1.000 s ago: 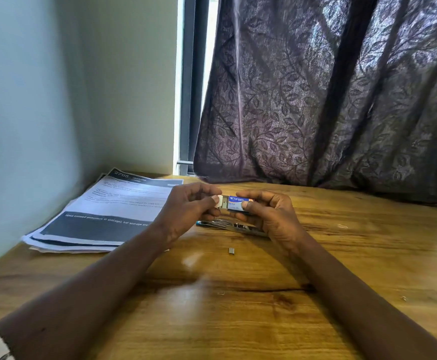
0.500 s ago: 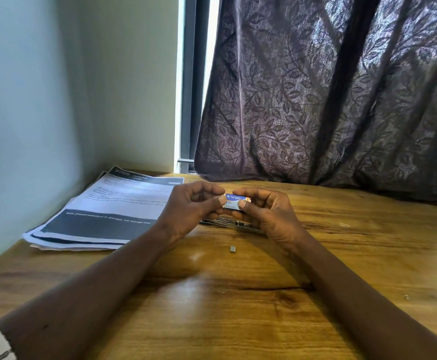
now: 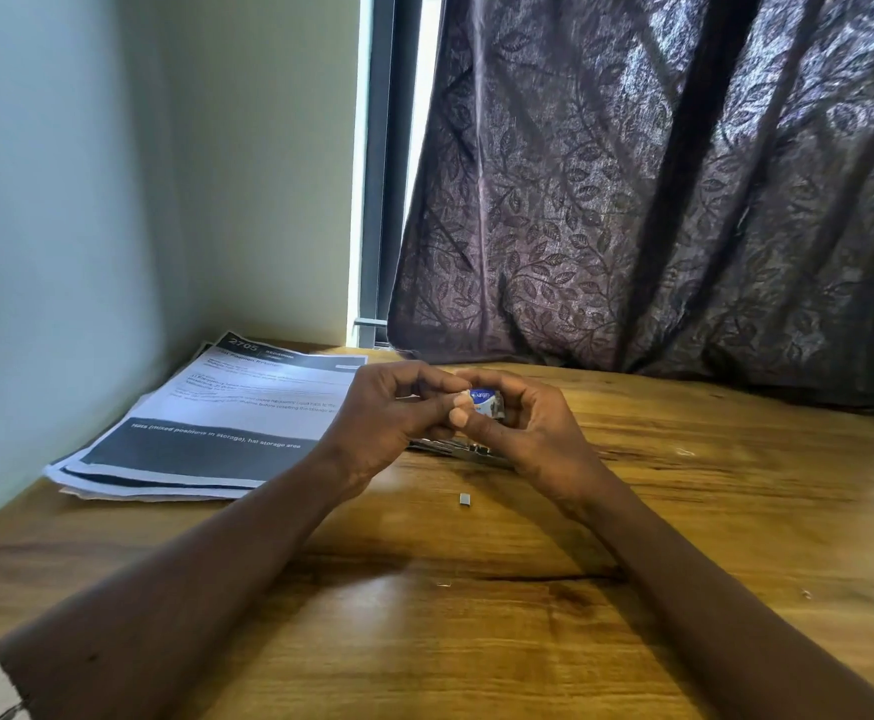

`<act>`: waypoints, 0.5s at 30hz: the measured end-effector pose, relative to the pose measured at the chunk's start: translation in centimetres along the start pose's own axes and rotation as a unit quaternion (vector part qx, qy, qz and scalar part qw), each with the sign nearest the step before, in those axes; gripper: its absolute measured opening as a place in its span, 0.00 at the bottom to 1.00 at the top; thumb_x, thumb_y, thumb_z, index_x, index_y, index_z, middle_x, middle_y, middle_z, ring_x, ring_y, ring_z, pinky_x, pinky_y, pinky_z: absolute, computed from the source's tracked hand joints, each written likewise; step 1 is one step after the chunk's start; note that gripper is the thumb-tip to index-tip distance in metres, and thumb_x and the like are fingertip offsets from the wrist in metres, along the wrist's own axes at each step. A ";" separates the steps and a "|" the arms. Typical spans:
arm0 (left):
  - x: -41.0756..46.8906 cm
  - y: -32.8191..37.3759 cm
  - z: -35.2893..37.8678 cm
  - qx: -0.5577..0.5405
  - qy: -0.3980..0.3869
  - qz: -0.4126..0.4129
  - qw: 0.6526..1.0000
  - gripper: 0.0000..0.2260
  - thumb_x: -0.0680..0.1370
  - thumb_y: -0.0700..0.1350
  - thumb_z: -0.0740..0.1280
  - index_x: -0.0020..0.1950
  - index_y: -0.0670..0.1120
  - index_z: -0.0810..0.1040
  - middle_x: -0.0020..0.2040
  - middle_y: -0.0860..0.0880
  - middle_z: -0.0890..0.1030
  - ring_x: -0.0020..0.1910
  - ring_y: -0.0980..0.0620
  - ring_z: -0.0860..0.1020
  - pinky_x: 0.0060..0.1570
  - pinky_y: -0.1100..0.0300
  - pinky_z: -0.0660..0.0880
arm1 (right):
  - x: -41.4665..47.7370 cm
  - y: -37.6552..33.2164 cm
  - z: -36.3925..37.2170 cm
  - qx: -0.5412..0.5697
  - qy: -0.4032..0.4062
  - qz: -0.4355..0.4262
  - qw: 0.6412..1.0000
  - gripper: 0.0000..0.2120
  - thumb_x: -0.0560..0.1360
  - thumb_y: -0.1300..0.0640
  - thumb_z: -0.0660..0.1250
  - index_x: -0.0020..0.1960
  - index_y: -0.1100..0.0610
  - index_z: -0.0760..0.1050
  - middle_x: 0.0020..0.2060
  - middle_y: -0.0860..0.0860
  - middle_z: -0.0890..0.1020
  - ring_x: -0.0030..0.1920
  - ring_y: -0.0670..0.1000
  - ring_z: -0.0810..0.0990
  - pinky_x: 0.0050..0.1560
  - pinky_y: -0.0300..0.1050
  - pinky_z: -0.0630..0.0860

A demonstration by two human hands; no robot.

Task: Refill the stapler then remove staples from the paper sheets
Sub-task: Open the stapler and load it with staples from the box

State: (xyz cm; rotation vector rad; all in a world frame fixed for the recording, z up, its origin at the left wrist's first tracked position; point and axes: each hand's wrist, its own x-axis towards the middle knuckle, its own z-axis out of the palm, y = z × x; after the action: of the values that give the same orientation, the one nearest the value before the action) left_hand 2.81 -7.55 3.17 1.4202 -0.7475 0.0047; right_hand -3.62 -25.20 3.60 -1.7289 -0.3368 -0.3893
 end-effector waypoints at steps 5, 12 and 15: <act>0.3 -0.4 -0.2 0.097 0.035 0.031 0.994 0.07 0.80 0.46 0.70 0.53 0.45 0.85 0.43 0.47 0.87 0.41 0.50 0.86 0.46 0.50 0.84 | 0.5 0.3 -1.6 -0.095 0.065 0.005 0.993 0.28 0.73 0.60 0.78 0.68 0.49 0.70 0.63 0.50 0.80 0.57 0.52 0.84 0.57 0.51 0.83; 0.5 -1.8 -1.8 0.443 -0.121 0.057 0.886 0.22 0.75 0.67 0.68 0.64 0.57 0.79 0.64 0.56 0.79 0.63 0.55 0.74 0.63 0.49 0.74 | 1.0 1.7 -7.1 -0.224 0.222 0.038 0.948 0.31 0.69 0.58 0.81 0.64 0.50 0.67 0.53 0.53 0.79 0.50 0.50 0.82 0.51 0.49 0.83; 0.6 -1.8 -1.6 0.468 -0.168 0.030 0.867 0.25 0.75 0.68 0.68 0.68 0.59 0.77 0.68 0.55 0.75 0.66 0.53 0.72 0.65 0.50 0.71 | 1.7 3.4 -8.9 -0.283 0.230 0.057 0.930 0.28 0.71 0.59 0.79 0.67 0.51 0.72 0.56 0.50 0.81 0.53 0.46 0.82 0.57 0.50 0.82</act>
State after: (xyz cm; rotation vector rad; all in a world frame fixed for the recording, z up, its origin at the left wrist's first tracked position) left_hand 4.74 -6.76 1.94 2.3629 -1.1597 0.1982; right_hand -1.31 -34.56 2.91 -2.1267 0.2441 -0.8486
